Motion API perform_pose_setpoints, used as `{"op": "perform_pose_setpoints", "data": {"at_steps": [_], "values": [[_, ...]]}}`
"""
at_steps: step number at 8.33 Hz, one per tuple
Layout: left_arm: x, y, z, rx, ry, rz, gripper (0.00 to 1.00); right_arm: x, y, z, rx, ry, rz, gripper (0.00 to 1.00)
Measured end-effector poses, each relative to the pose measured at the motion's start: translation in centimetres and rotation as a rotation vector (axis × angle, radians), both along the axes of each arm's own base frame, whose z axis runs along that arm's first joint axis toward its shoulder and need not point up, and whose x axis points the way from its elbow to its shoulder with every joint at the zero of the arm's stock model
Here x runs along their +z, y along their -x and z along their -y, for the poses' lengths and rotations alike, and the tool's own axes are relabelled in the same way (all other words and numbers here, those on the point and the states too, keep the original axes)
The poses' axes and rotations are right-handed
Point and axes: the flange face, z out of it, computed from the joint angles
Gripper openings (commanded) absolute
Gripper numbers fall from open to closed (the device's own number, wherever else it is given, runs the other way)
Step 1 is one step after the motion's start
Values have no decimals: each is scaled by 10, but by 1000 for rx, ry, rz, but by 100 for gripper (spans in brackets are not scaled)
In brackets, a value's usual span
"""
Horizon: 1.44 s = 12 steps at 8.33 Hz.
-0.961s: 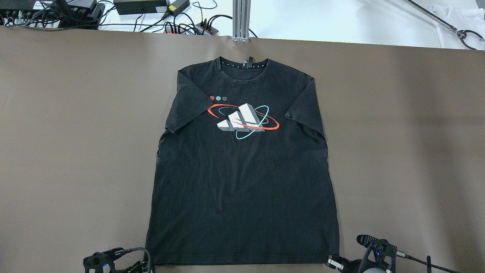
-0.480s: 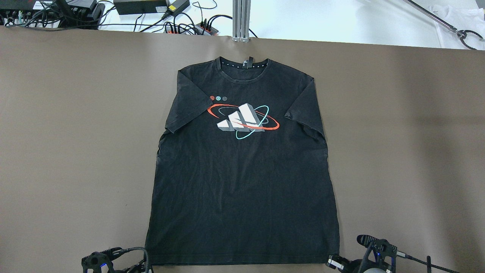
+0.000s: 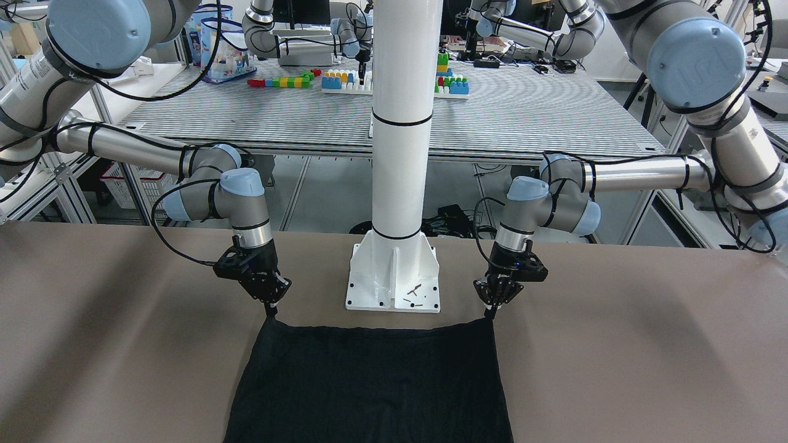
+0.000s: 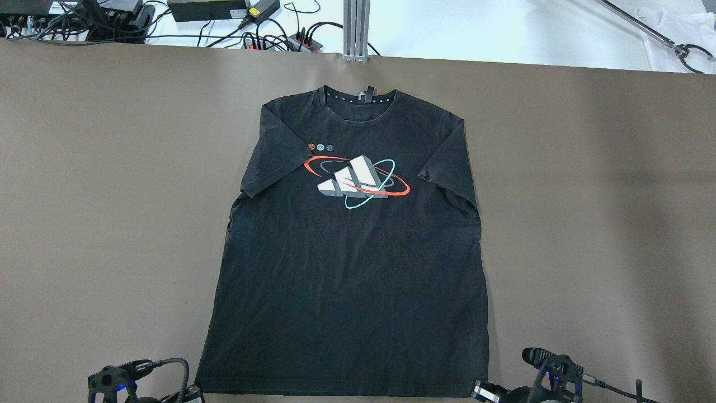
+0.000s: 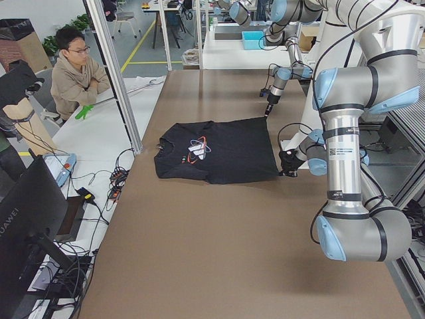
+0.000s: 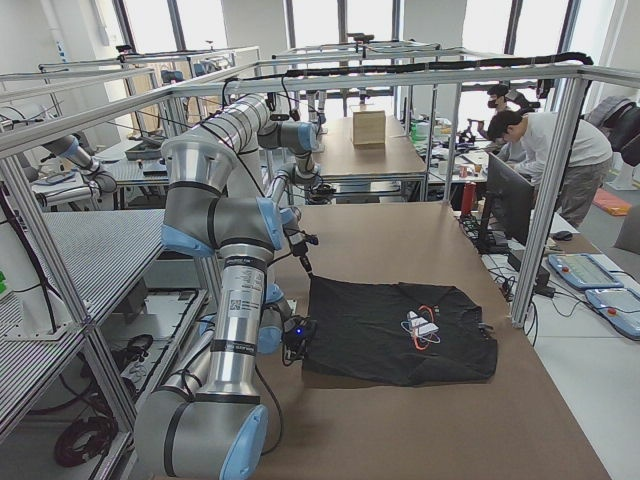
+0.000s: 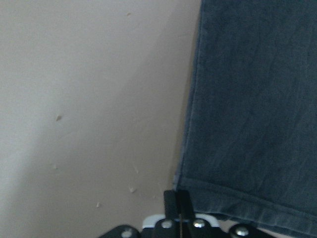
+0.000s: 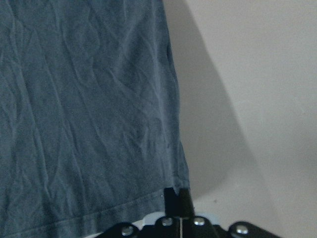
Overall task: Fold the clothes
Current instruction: 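Grasp the hem corners nearest the robot with both grippers, then lift the hem with both grippers and fold it toward the collar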
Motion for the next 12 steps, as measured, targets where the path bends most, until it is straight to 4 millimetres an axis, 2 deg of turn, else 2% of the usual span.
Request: {"op": "perform_pose_setpoints", "data": {"at_steps": [2, 5, 6, 7, 8, 9, 10, 12], "values": [[-10, 28, 2, 34, 10, -13, 0, -27, -12, -9, -49, 36, 61, 0], [-29, 47, 17, 54, 32, -49, 0, -47, -24, -13, -95, 70, 103, 0], [-40, 50, 30, 63, 24, -67, 0, -50, -25, -12, -102, 75, 109, 0], [-52, 52, 51, 73, 2, -82, 0, -52, -23, -2, -106, 75, 112, 0], [-63, 51, 83, 74, -20, -91, 0, -53, -14, 25, -110, 71, 104, 0], [-70, 51, 122, 72, -28, -96, 0, -56, -4, 65, -113, 72, 91, 0], [-73, 52, 157, 68, -31, -95, 0, -62, -4, 106, -112, 70, 69, 0], [-71, 57, 231, 42, -47, -64, 0, -80, -34, 190, -103, 8, -9, 0]]}}
